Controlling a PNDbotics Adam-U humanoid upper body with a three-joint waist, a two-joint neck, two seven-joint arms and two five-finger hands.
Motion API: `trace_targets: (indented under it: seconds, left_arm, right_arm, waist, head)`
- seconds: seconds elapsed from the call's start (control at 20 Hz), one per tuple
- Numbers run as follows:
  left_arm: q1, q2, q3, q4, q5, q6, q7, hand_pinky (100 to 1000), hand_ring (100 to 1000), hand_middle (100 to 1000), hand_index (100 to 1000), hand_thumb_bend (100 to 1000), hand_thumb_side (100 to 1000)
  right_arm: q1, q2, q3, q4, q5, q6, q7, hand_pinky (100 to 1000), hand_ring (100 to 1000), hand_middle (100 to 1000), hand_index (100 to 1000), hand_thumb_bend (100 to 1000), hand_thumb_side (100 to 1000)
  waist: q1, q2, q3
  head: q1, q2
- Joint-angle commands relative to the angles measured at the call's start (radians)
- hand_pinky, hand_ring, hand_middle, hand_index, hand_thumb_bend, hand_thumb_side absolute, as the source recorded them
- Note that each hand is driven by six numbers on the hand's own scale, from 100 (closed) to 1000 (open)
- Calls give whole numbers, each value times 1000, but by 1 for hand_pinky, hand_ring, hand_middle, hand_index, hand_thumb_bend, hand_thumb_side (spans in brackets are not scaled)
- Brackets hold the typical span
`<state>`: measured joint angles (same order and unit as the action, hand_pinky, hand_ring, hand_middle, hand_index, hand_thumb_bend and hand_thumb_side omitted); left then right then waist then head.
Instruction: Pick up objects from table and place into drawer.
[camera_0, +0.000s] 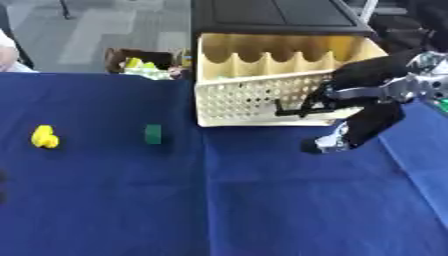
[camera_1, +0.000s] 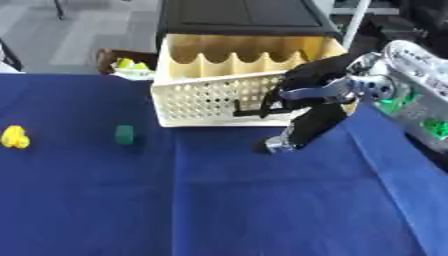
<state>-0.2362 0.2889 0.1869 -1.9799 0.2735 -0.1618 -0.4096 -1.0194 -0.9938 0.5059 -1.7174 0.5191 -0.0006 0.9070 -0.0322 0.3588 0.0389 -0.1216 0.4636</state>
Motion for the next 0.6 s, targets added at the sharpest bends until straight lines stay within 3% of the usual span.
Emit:
trace_targets:
  seconds: [0.05,0.35,0.6]
  left_arm:
    - [-5,7,1,-20,-2,-1,-4,424,596,524,791,100,835]
    - [-5,7,0,-20,-4,-5,-5,423,596,524,790,100,834]
    - [-5,8,0,-20,-7,-6,-7,423,598,525,790,100,834]
  right_arm:
    - [-13,-5,-1,14,-14,7,0,238,100,100,861,367,964]
    - [-5,4,31,58,-141,87,0,206,100,100,856,321,974]
    - [-6,-6,30,30,-213,171,0,198,100,100,862,304,976]
  waist:
    - [0,-17,3]
    - [0,-13,9]
    - [1,-13,6]
  head:
    - [0,-9]
    - [-3,-8]
    - [-3,-7]
